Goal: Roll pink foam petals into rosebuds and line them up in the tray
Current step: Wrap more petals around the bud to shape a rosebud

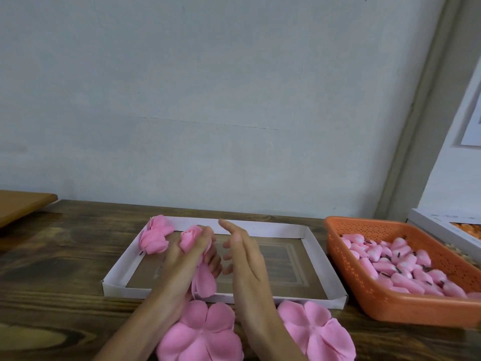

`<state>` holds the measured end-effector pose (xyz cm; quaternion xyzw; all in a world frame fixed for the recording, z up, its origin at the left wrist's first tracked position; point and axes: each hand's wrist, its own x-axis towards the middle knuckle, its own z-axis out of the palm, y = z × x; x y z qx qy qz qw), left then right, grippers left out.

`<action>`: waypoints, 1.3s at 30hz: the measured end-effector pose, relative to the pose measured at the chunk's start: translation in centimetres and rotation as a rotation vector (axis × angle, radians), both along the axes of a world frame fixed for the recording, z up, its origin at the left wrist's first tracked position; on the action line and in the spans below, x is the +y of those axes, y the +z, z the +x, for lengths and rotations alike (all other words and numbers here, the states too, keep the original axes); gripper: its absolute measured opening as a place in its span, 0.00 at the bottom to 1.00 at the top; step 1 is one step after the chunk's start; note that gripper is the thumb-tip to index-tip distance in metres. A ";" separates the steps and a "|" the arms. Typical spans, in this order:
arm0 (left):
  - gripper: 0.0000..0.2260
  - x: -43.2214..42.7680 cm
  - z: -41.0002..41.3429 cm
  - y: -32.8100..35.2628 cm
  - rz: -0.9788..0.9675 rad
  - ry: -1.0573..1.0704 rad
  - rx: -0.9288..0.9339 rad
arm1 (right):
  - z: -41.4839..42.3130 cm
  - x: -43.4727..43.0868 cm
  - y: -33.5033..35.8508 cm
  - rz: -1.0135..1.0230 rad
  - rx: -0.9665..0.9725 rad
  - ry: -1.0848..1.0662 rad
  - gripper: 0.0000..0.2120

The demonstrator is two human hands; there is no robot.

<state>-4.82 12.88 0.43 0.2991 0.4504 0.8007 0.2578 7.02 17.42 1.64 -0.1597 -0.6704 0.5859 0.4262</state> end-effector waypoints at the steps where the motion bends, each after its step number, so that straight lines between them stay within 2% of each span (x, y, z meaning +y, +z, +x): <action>1: 0.29 0.1 -0.4 -0.1 -0.004 0.002 -0.051 | 0.0 -0.1 -0.2 0.049 -0.027 -0.059 0.13; 4: 0.18 0.8 -0.9 0.0 0.067 -0.071 -0.095 | -0.3 -0.1 -0.7 0.113 -0.171 -0.109 0.17; 7: 0.24 1.2 -1.3 0.0 0.004 -0.050 -0.068 | -0.2 0.5 -0.8 0.076 -0.279 -0.097 0.22; 9: 0.23 1.3 -1.6 0.0 0.052 -0.032 -0.042 | 0.0 1.0 -0.8 0.046 -0.359 -0.074 0.26; 12: 0.17 1.4 -1.5 0.3 0.094 -0.047 0.013 | 0.0 1.4 -0.8 0.016 -0.401 -0.069 0.17; 14: 0.18 1.2 -1.5 0.1 0.098 -0.010 0.041 | 0.1 1.7 -0.6 -0.023 -0.361 -0.069 0.08; 16: 0.12 0.7 -1.4 0.1 0.058 0.056 0.093 | 0.4 1.8 -0.3 -0.064 -0.310 -0.036 0.03; 19: 0.24 0.2 -1.2 -0.1 -0.071 0.137 0.143 | 0.5 1.5 0.3 -0.123 -0.213 0.025 0.04; 23: 0.22 0.2 -0.4 -0.3 -0.059 0.078 0.219 | 0.4 0.8 0.5 -0.184 -0.072 0.000 0.04; 28: 0.28 0.3 -0.1 -0.3 -0.028 -0.065 0.232 | 0.2 0.5 0.4 -0.157 0.021 -0.064 0.03; 31: 0.32 0.1 0.0 -0.2 0.006 -0.037 0.260 | 0.3 0.4 0.6 -0.144 0.042 -0.030 0.03; 36: 0.17 -0.2 0.8 0.2 0.050 -0.020 0.285 | 0.3 0.3 0.8 -0.058 0.033 0.028 0.05; 39: 0.14 -0.3 0.8 0.2 0.050 -0.026 0.248 | 0.4 0.3 1.0 -0.004 0.060 0.003 0.03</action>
